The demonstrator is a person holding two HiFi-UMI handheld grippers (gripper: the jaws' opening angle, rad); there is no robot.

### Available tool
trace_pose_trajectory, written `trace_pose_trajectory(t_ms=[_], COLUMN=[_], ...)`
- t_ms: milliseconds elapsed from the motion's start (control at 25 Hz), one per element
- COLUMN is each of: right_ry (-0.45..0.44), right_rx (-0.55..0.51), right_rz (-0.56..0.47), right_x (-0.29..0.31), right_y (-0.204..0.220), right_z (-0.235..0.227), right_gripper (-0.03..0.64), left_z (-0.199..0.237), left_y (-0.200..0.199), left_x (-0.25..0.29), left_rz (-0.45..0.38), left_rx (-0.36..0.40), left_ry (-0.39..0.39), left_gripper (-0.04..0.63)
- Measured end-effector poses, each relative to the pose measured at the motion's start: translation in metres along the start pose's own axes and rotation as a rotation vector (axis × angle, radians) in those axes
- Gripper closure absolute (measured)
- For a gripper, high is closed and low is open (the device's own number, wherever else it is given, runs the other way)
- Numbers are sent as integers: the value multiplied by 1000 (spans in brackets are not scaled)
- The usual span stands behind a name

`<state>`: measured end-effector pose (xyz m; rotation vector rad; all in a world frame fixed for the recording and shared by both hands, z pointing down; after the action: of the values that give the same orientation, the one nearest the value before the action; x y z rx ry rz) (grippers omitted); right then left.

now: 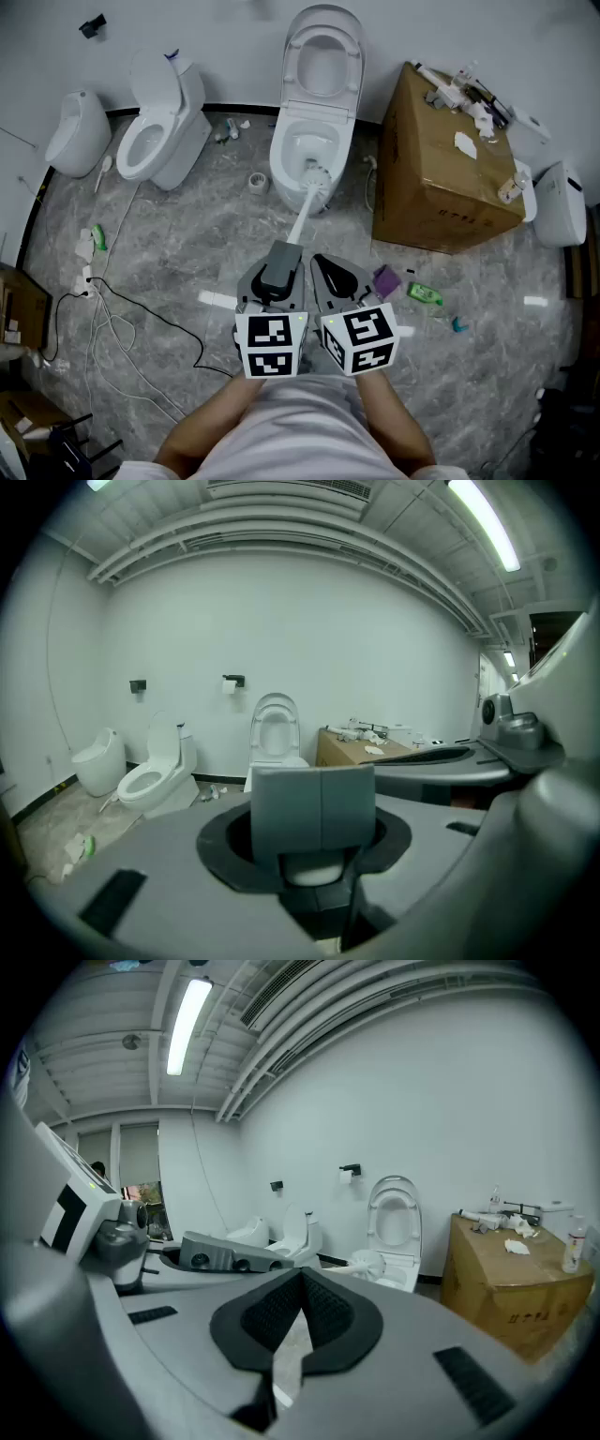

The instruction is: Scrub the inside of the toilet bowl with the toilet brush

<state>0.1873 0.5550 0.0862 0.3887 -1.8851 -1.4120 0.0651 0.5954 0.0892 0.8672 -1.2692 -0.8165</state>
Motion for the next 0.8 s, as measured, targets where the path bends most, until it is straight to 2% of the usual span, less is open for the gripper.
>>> trace_pose_trajectory(t_ms=[480, 800], right_ry=[51, 45], right_rx=[-3, -2], right_rz=[0, 20], right_x=[6, 28], right_y=[1, 1], right_z=[11, 14], right_gripper=[618, 618], left_z=[14, 36], left_y=[6, 8], left_x=[-3, 9], left_rz=[9, 29], left_rx=[-17, -27], left_ry=[21, 12], left_gripper=[442, 442])
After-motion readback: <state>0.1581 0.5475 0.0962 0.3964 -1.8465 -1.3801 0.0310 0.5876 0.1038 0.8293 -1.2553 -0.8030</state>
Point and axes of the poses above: the fingertips, and each gripper's own axes: x forward along the fingers, z to its left, y out of its underside, the point moved 10 cm from there along -x, backward along the fingers, and after that the axes turned 2 degrees about y, right-handed, at the moved point
